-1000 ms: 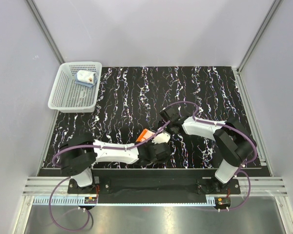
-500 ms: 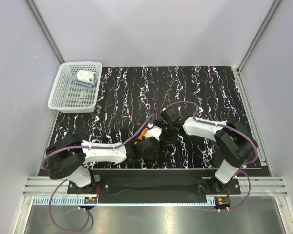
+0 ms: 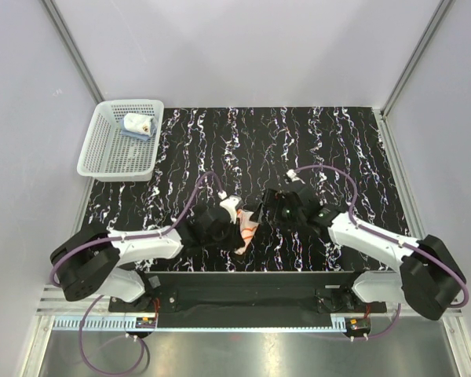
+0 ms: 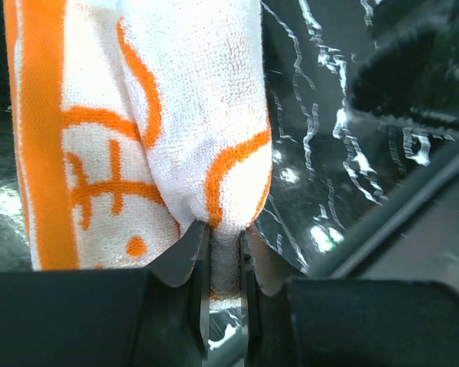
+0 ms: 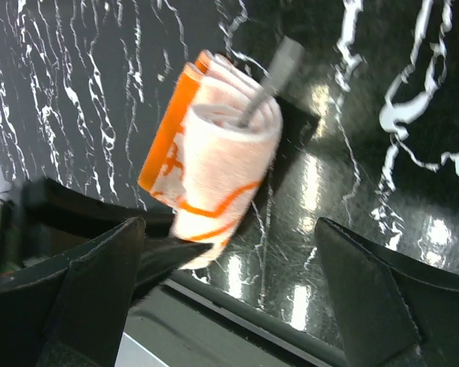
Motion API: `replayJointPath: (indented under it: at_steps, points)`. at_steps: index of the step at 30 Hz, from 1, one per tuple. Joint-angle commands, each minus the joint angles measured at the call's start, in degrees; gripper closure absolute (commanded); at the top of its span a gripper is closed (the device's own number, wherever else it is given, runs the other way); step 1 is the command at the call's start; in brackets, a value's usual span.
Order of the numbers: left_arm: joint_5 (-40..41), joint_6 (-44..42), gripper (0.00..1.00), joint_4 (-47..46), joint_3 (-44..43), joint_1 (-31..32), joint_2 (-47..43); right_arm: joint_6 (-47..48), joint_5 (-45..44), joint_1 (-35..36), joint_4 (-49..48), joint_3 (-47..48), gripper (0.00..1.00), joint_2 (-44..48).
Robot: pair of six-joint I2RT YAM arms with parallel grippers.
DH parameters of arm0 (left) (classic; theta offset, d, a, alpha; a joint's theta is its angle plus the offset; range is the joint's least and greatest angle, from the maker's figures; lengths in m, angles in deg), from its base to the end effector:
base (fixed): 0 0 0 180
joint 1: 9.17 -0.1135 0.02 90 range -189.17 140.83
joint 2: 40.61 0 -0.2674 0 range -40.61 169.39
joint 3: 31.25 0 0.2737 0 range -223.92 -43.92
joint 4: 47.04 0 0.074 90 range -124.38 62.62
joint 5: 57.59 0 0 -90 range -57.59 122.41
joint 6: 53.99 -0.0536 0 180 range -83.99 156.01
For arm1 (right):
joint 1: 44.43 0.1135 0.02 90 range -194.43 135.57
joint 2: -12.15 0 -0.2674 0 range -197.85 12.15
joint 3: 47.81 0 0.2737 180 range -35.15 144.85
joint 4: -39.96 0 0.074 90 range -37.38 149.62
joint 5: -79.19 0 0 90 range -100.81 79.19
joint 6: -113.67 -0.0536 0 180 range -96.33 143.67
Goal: Roll the towels
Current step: Roll the towel
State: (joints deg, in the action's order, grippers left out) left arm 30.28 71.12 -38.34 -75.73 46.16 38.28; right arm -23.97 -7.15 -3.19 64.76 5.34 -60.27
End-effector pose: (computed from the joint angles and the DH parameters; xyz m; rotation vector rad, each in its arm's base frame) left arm 0.1619 -0.2375 0.1340 0.4540 2.4325 -0.7941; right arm 0.2152 0.1932 0.1894 0.1056 2.4935 0.7973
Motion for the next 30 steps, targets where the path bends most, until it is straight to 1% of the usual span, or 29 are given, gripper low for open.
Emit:
replayJointPath:
  at_steps: [1,4,7,9,11,12,16,21,27,30]
  points:
    - [-11.91,2.32,1.0,-5.16,1.93,-4.25,-1.99,-3.6,-1.11,0.69,-10.09,-6.46,0.0,3.68]
    - [-19.03,4.43,1.0,-9.73,3.24,-7.59,-1.64,-5.53,-1.46,0.69,-15.82,-11.47,0.0,7.81]
    - [-25.89,7.24,1.0,-15.09,3.69,-10.41,0.03,-7.82,-0.85,0.6,-22.23,-16.05,0.01,10.1]
    - [-29.66,7.86,1.0,-16.33,3.34,-11.47,2.05,-8.7,-0.85,0.69,-24.87,-17.55,0.01,10.28]
    - [-31.7,8.22,1.0,-17.56,3.16,-12.7,3.8,-8.88,-0.94,0.69,-25.67,-17.55,0.02,9.15]
    - [-32.84,8.3,1.0,-17.91,3.07,-12.96,4.33,-8.88,-0.59,0.69,-27.59,-17.64,0.03,8.45]
    - [-36.36,9.36,1.0,-20.55,2.64,-15.33,6.62,-8.44,1.34,0.78,-29.8,-16.06,0.06,2.66]
    - [-40.93,9.44,1.0,-20.72,0.26,-17.27,11.36,-10.63,1.96,0.78,-32.18,-15.62,0.14,-2.45]
    - [-44.8,12.17,1.0,-25.73,-0.62,-18.85,17.86,-11.6,1.88,0.95,-33.67,-16.67,0.22,-3.86]
    - [-47.52,15.5,1.0,-31.88,0.08,-19.56,21.56,-11.51,1.88,1.04,-33.94,-16.67,0.27,-4.74]
